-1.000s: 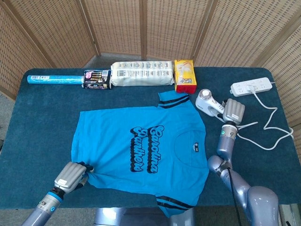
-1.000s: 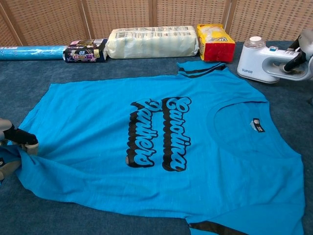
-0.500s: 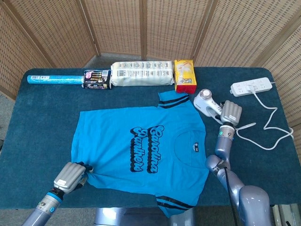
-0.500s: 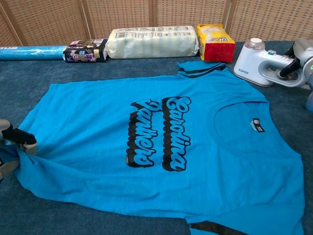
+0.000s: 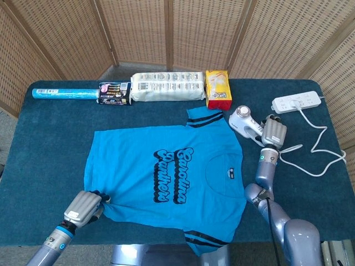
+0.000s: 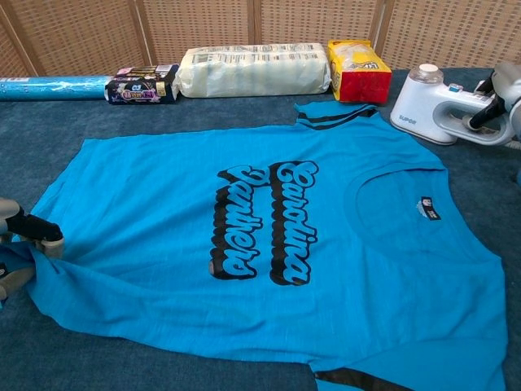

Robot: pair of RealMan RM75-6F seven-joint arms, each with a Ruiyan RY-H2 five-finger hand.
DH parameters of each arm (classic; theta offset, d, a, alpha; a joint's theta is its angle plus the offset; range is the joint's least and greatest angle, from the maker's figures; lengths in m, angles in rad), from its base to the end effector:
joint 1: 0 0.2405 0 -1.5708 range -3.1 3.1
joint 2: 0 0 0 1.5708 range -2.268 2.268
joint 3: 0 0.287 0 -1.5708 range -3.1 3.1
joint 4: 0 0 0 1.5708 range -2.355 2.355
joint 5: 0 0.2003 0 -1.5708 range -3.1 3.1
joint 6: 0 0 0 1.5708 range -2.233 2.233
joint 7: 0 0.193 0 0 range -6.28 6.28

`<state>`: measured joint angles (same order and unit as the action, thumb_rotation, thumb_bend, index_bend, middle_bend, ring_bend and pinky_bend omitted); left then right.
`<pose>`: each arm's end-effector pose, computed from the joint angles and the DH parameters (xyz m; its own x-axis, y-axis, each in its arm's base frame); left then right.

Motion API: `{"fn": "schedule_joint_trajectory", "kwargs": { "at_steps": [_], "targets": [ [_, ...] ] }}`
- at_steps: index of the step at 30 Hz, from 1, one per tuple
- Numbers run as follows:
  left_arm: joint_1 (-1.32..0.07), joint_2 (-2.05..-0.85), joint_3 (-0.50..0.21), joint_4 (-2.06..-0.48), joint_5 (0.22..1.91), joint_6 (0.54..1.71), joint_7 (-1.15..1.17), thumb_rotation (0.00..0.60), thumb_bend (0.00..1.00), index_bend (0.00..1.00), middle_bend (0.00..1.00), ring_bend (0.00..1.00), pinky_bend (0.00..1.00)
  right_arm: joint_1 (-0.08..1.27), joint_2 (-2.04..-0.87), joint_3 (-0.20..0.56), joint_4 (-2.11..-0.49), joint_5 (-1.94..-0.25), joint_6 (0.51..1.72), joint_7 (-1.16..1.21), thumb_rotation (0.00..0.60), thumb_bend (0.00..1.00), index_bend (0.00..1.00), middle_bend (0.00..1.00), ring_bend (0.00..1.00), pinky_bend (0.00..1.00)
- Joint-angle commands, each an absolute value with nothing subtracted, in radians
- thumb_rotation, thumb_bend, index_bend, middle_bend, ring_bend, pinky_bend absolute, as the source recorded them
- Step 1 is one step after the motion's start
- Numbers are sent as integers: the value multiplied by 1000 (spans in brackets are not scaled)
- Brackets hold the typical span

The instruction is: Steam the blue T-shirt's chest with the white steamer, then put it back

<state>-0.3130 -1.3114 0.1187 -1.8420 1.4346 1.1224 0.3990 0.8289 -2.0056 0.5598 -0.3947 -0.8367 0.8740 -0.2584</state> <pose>-0.2452 0.2244 0.0121 0.4603 0.4297 0.7768 0.8796 -0.3390 -0.3336 -0.3096 -0.5017 0.0050 0.3531 -0.0192 0.9354 -0.8642 0.3763 0.3339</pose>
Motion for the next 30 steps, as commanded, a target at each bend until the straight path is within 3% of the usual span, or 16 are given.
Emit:
{"fn": "schedule_joint_trajectory", "kwargs": {
  "at_steps": [1, 10, 17, 30],
  "targets": [
    [-313, -1312, 118, -1842, 1434, 1122, 399, 600, 549, 521, 531, 462, 548, 826, -2004, 560, -397, -839, 880, -256, 600, 228, 79, 200, 150, 126],
    [-314, -1312, 118, -1838, 1435, 1121, 397, 600, 548, 520, 532, 462, 548, 815, -2001, 562, -404, -837, 881, -256, 599, 136, 0, 108, 78, 43],
    [-315, -1315, 116, -1834, 1433, 1120, 394, 600, 548, 520, 531, 462, 546, 815, -2001, 565, -408, -840, 878, -239, 544, 102, 0, 12, 11, 11],
    [-316, -1313, 113, -1827, 1432, 1118, 387, 600, 548, 520, 532, 462, 546, 820, -2002, 571, -413, -851, 897, -197, 547, 100, 0, 0, 0, 9]
  ]
}}
